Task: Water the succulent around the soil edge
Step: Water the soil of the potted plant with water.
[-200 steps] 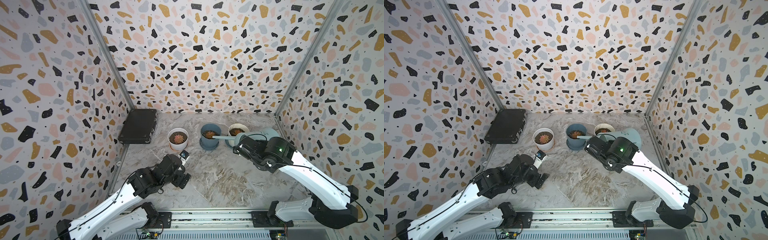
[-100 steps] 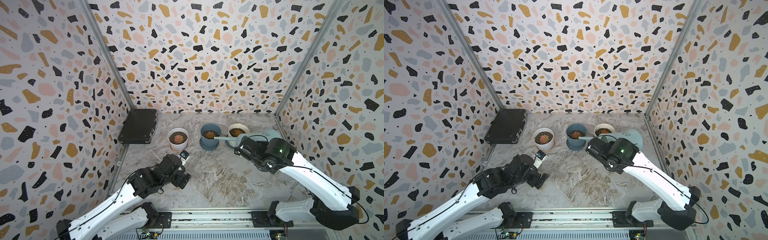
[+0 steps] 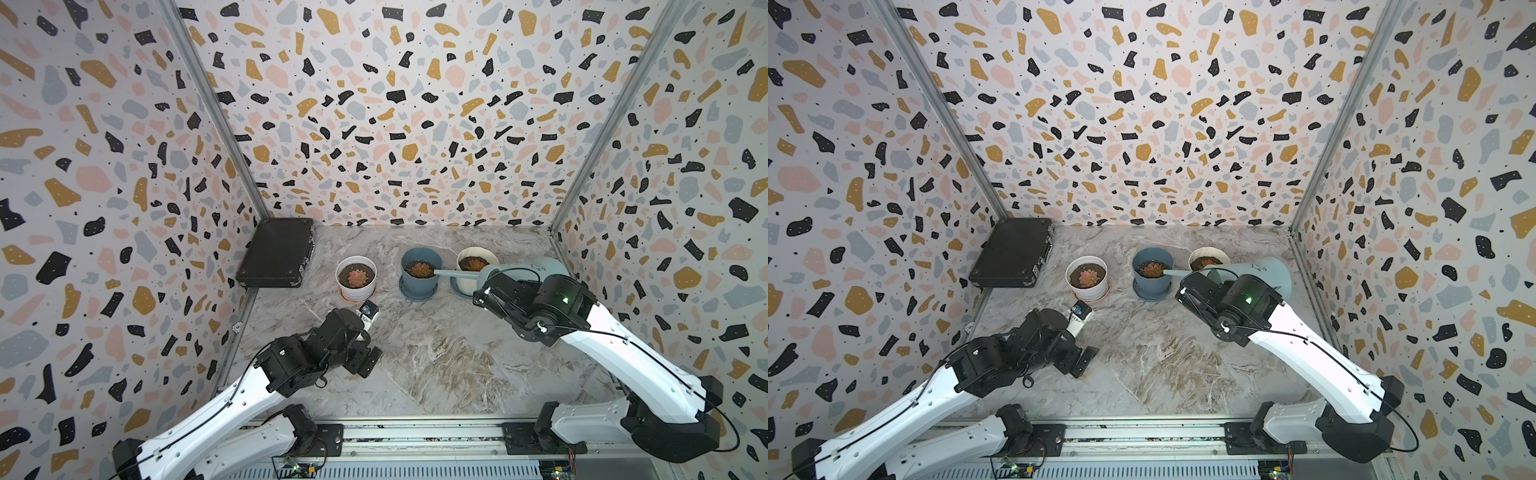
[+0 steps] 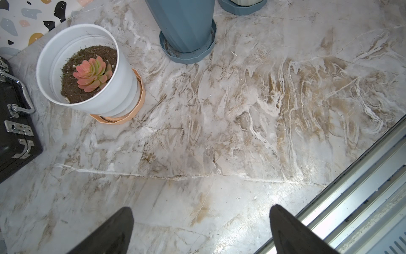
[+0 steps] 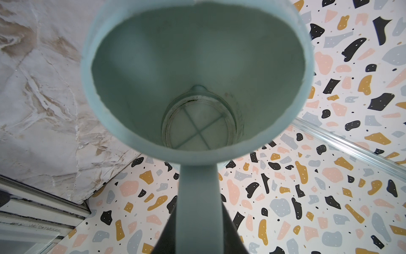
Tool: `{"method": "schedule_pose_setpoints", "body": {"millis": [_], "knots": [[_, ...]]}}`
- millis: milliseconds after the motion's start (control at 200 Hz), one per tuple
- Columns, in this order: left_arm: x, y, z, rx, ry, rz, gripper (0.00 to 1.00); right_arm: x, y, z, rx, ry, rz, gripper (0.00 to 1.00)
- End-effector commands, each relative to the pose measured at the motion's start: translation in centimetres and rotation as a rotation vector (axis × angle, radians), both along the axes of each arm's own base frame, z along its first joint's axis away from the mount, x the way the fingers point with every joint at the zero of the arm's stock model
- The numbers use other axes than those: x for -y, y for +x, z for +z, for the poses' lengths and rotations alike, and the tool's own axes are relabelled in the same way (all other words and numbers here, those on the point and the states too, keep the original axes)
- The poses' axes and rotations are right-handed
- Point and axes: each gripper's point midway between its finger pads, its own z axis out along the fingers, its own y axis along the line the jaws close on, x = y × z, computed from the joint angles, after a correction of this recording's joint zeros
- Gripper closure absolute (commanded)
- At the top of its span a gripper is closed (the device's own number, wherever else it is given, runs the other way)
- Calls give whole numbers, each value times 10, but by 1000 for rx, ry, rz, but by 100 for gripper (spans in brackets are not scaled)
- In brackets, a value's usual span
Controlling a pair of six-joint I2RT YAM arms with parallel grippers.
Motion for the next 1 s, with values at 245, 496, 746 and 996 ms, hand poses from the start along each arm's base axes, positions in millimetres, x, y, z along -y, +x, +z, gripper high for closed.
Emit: {"method": "schedule_pose_setpoints", "body": {"millis": [245, 496, 746, 996], "knots": [[3, 2, 5, 23, -18, -6, 1, 43, -21, 10, -63, -177, -34, 100], [3, 1, 4, 21, -19, -7, 1, 42, -18, 11, -63, -180, -42, 100], [3, 1, 4, 24, -23, -7, 0, 38, -10, 14, -54, -189, -46, 100], [4, 2, 4, 26, -27, -8, 1, 34, -3, 19, -40, -183, -53, 100]]}}
